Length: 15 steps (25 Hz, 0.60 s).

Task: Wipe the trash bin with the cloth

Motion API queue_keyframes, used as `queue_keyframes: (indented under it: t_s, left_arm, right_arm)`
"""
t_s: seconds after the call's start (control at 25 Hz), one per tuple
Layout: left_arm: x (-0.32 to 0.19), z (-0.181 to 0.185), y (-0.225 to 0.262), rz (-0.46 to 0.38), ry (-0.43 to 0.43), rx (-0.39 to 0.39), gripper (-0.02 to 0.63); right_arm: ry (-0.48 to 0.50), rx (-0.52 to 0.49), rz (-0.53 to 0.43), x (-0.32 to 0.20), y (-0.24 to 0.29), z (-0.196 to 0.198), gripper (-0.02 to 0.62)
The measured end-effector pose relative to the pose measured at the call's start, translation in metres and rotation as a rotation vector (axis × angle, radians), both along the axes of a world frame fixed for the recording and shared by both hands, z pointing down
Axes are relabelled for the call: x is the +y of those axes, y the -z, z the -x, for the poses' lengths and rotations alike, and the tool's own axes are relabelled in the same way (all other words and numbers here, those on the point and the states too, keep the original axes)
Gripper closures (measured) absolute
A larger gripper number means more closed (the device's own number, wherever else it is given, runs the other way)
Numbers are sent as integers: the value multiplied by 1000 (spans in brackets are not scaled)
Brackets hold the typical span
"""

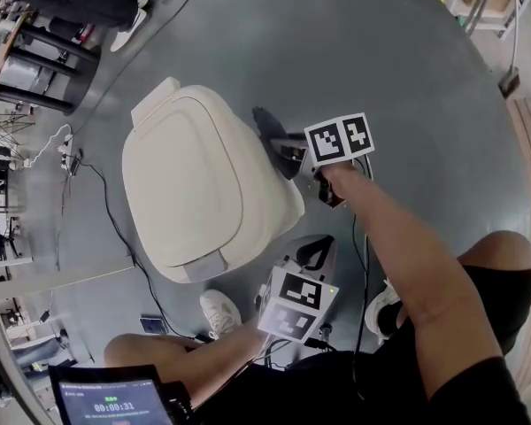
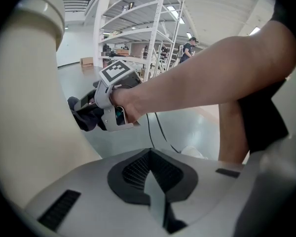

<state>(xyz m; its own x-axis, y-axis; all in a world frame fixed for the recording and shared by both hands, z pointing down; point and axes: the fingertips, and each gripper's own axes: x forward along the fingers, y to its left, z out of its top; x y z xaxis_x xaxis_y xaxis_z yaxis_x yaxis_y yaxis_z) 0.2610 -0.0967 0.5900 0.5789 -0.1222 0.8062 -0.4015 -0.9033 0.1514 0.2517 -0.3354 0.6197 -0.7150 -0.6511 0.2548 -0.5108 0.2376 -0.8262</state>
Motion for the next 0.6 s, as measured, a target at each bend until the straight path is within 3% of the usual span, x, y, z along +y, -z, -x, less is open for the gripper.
queue_keyframes:
  t_s: [0.32, 0.6]
  left_arm:
    - [2, 10, -11, 64, 31, -26, 609]
    - [1, 8, -8, 74, 45, -17, 609]
  right_arm:
    - [-39, 100, 137, -5, -62, -19, 506]
    - [-32, 159, 149, 6, -68, -28, 506]
